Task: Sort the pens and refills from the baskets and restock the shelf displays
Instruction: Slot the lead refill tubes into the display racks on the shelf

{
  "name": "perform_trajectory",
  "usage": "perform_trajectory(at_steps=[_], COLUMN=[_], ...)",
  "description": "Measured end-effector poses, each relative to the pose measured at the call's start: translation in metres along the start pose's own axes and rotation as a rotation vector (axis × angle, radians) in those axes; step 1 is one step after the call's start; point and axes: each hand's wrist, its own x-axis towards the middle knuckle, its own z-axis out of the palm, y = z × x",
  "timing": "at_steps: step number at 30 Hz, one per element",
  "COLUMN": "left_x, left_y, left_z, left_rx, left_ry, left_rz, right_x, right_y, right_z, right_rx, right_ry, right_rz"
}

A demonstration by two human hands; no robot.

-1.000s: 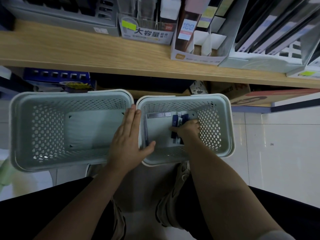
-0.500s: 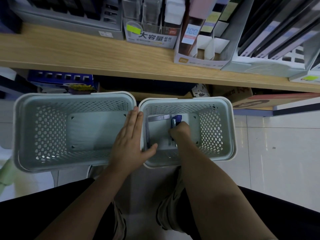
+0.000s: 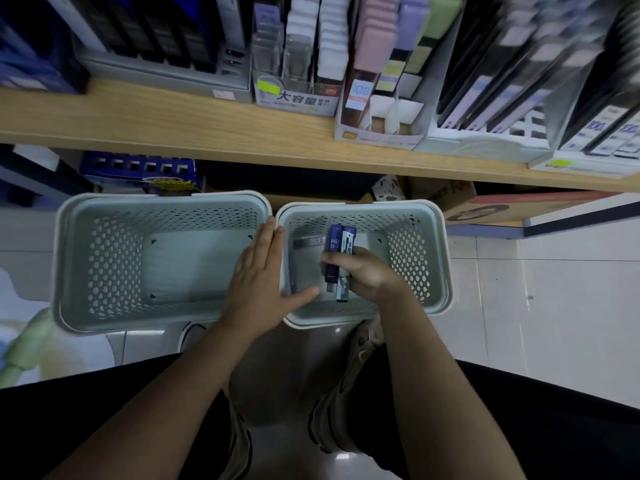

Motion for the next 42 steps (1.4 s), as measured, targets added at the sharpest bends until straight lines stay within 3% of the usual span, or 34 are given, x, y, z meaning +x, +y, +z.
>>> perform_trajectory(at_steps=[3,6,8,11,15,19,26,31,33,35,42], left_x=[0.002,0.001,-0.006,-0.027,-0.064,-0.102,-0.152,-0.163,-0.159,-0.150,-0.111], left_y=[0.028,0.060,0.083,0.115,0.146,0.176,0.218,0.222,0.217,0.211,0.214], left_z=[-0.023,-0.059,-0.086,-0.133,-0.186,-0.226,-0.277,-0.289,-0.297,-0.304,-0.329], left_rx=[-0.179,-0.625,-0.827,-0.968,-1.057,-0.990,-0.889,-1.003,-1.061,-1.082,-1.171], left_ry=[-0.058,-0.236,-0.350,-0.365,-0.333,-0.200,-0.095,-0.033,0.025,0.046,0.053], left_rz=[-0.128,-0.239,-0.232,-0.175,-0.081,0.026,0.186,0.206,0.211,0.229,0.195], right_x=[-0.044,-0.082,-0.110,-0.159,-0.223,-0.288,-0.372,-0.393,-0.393,-0.390,-0.367], right_y=[-0.018,-0.041,-0.060,-0.088,-0.116,-0.135,-0.162,-0.173,-0.179,-0.183,-0.218], right_z=[0.014,0.033,0.048,0.071,0.095,0.112,0.139,0.145,0.143,0.142,0.139], right_rx=[0.060,0.060,0.052,-0.029,-0.268,-0.462,-0.661,-0.829,-0.797,-0.627,-0.299], right_ry=[-0.107,-0.149,-0.168,-0.138,-0.042,0.034,0.187,0.235,0.285,0.230,0.232], right_rz=[-0.104,-0.197,-0.258,-0.365,-0.517,-0.659,-0.779,-0.804,-0.876,-0.940,-0.962])
